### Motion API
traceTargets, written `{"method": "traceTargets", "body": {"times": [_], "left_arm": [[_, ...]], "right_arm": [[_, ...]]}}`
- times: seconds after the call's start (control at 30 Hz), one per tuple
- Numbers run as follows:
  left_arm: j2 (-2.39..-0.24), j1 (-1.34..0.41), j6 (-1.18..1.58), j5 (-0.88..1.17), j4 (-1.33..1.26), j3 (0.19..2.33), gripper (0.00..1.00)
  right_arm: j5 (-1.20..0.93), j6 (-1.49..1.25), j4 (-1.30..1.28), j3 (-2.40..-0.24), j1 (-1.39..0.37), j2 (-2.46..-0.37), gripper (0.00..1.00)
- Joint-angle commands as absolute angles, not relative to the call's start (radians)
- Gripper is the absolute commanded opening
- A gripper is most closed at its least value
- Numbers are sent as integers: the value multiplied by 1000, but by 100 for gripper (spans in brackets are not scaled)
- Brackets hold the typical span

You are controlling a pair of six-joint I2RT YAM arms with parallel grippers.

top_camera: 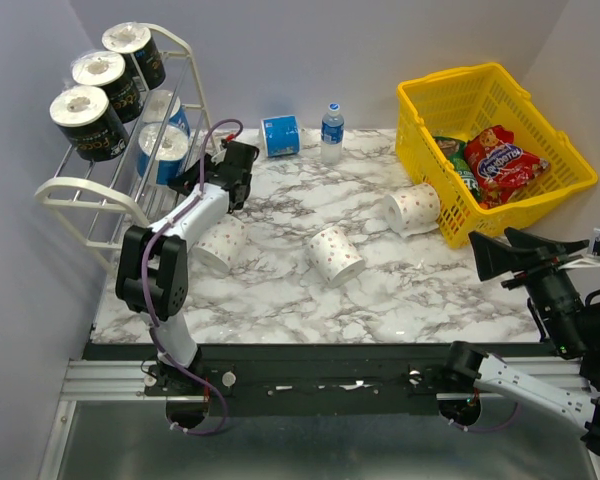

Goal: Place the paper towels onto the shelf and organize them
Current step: Place the paper towel on the shelf.

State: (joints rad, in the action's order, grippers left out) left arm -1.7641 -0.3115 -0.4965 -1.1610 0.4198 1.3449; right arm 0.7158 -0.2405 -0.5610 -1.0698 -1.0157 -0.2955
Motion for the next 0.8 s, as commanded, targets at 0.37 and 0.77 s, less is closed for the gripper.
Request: {"method": "traceTargets", "body": {"times": [0.37,0.77], "left_arm": [[-1760,-287,-425,-1149,514,1456,20],[-1739,-373,-428,-1098,505,1459,21]], "right_arm": [[752,-227,-551,-1037,-1022,-250,100],[744,-229,-548,-1048,-1023,-250,100]]}}
